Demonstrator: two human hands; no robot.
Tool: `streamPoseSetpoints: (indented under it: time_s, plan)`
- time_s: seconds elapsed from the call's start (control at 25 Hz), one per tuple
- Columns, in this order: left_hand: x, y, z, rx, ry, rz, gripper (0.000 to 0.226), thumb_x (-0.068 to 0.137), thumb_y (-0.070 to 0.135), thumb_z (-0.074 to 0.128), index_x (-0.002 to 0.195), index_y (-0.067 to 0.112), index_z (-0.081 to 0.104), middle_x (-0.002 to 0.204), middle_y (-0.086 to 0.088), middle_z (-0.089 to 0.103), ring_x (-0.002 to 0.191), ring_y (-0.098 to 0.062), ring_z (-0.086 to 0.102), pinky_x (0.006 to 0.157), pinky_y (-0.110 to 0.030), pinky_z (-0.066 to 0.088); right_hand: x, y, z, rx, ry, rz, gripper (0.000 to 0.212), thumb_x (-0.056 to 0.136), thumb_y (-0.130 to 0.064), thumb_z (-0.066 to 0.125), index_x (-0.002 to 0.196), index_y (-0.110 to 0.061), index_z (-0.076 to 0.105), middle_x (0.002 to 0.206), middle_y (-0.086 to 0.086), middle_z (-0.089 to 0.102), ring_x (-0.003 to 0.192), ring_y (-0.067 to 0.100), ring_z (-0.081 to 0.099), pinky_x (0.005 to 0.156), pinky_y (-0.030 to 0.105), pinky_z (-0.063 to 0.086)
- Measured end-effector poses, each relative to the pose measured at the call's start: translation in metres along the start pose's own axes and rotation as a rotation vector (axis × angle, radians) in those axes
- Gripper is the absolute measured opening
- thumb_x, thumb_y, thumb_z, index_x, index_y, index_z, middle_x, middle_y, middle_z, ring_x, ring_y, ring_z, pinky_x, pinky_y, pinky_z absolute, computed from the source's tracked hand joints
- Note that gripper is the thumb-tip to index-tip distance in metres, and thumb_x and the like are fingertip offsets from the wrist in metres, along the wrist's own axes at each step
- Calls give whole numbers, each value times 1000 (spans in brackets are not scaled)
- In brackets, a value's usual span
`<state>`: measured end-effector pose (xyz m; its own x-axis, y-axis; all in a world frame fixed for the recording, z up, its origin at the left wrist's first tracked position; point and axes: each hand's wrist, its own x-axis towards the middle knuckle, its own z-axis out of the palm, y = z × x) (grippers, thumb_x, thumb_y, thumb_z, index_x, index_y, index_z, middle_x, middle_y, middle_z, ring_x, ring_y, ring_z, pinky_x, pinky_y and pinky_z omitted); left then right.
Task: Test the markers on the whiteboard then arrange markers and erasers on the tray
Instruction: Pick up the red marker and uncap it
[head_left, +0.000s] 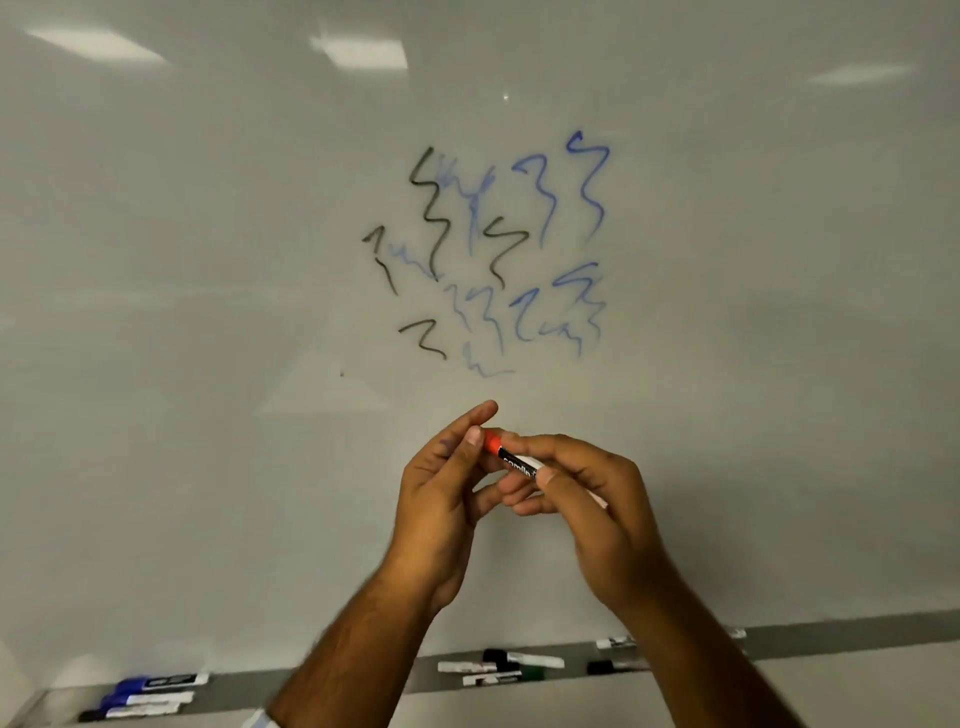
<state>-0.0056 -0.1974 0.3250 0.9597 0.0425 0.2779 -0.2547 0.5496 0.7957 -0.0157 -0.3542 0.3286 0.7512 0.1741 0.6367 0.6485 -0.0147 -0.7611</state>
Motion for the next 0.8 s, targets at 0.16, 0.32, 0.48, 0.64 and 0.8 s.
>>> streamPoseSetpoints:
  time_s: [0.16, 0.32, 0.48, 0.64, 0.8]
  plan:
    - [-36, -75, 56, -32, 80, -106, 32, 105, 19, 56, 133, 17, 71, 103, -10, 74, 98, -24, 73, 83, -40, 63, -41, 20, -69, -44, 6, 55, 34, 100, -6, 48, 117, -11, 76, 110, -1, 80, 100, 26, 78, 77, 45, 67]
    - [-66, -126, 83, -16, 134, -183, 37, 97, 21, 62, 132, 14, 70, 103, -11, 73, 100, -26, 73, 92, -45, 61, -85, 41, -119, 16, -21, 156, 28, 100, -6, 48, 111, -8, 75, 105, 5, 79, 96, 30, 77, 77, 44, 66]
    - [-82, -175, 90, 43, 216, -228, 35, 99, 18, 63, 132, 9, 69, 111, -15, 76, 110, -28, 72, 105, -45, 55, -124, 67, -159, -64, 49, 304, 5, 98, -19, 68, 103, -20, 68, 91, 1, 76, 84, 27, 77, 72, 43, 67]
    - [-100, -235, 80, 157, 353, -338, 26, 105, 16, 62, 129, 14, 70, 110, -10, 79, 109, -23, 72, 104, -42, 54, -184, 99, -185, -101, 169, 544, 16, 94, -7, 77, 103, -20, 77, 86, -1, 78, 77, 19, 76, 69, 32, 65]
    - [-125, -304, 59, 402, 364, -582, 24, 101, 20, 70, 124, 16, 71, 113, -8, 79, 111, -23, 72, 100, -44, 54, -255, 137, -211, -172, 203, 829, 22, 97, -9, 73, 104, -29, 77, 90, -4, 78, 83, 16, 76, 76, 29, 66]
